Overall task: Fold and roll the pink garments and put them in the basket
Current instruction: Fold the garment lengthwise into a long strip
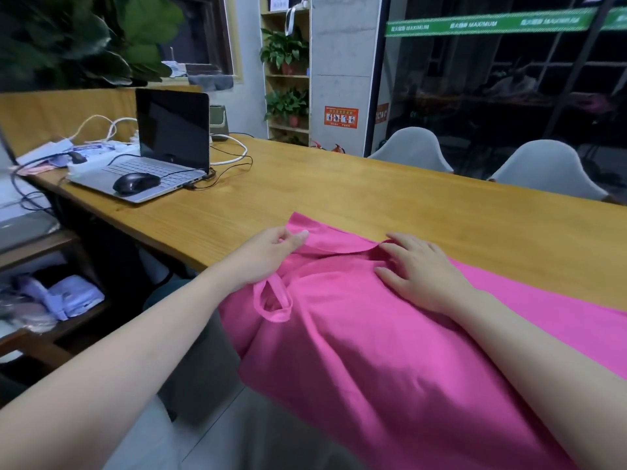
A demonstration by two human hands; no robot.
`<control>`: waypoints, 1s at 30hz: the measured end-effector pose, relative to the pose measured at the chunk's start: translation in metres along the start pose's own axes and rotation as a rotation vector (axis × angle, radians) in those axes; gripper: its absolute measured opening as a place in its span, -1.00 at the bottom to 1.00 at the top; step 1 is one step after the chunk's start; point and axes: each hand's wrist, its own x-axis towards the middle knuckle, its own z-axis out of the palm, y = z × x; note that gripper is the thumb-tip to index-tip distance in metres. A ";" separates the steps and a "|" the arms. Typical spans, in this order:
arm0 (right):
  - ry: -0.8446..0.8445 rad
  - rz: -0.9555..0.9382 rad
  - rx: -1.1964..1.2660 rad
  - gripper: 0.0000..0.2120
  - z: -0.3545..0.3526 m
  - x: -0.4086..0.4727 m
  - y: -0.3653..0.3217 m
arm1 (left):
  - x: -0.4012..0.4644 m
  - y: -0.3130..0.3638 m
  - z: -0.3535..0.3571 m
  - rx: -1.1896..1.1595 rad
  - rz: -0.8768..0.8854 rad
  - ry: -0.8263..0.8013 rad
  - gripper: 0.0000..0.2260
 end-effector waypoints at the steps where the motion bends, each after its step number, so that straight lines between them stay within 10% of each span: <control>1: 0.016 -0.055 0.016 -0.42 -0.001 0.007 -0.004 | -0.003 -0.001 -0.003 -0.018 -0.008 -0.056 -0.66; 15: 0.240 -0.136 0.610 -0.97 0.035 0.068 -0.057 | -0.008 -0.005 -0.021 -0.429 -0.106 0.135 -0.77; 21: 0.204 0.030 0.641 -0.73 0.041 0.075 -0.047 | 0.020 0.012 -0.016 -0.561 -0.124 0.216 -0.77; 30: 0.208 0.100 0.493 -0.83 0.036 0.077 -0.024 | 0.038 0.016 -0.051 0.122 -0.165 0.244 -0.66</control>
